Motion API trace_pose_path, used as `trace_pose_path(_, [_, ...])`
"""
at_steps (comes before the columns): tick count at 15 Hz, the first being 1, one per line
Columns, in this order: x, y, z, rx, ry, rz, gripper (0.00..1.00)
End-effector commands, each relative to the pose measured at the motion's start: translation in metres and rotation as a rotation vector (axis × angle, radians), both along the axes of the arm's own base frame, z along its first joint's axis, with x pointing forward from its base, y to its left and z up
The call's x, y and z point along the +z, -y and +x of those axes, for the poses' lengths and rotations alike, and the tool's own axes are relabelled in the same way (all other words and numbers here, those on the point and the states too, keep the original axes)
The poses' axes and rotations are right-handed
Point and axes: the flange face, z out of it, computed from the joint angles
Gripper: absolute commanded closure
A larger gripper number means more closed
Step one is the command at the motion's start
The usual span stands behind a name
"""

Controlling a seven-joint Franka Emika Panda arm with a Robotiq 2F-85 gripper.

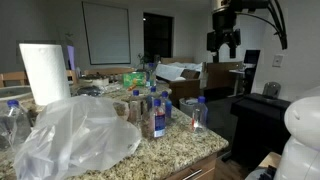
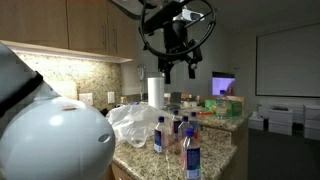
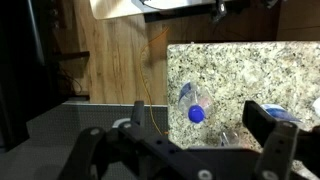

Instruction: Pick up the bottles from the counter and put them in the plastic bag

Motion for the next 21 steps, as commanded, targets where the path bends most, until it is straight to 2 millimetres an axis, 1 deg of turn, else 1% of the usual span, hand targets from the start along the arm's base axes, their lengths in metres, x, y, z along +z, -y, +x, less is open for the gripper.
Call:
trace_pose_path(1, [0.001, 0.0, 0.0, 0.0, -0.001, 0.0, 0.0])
trace_pose_path(8, [0.001, 0.0, 0.0, 0.0, -0.001, 0.0, 0.0])
trace_pose_path(11, [0.0, -0.006, 0.006, 0.01, 0.012, 0.033, 0.0])
trace_pose_path(18, [-0.026, -0.051, 0.033, 0.103, -0.043, 0.162, 0.0])
trace_pose_path(21, [-0.042, -0.073, 0.049, 0.095, -0.041, 0.227, 0.0])
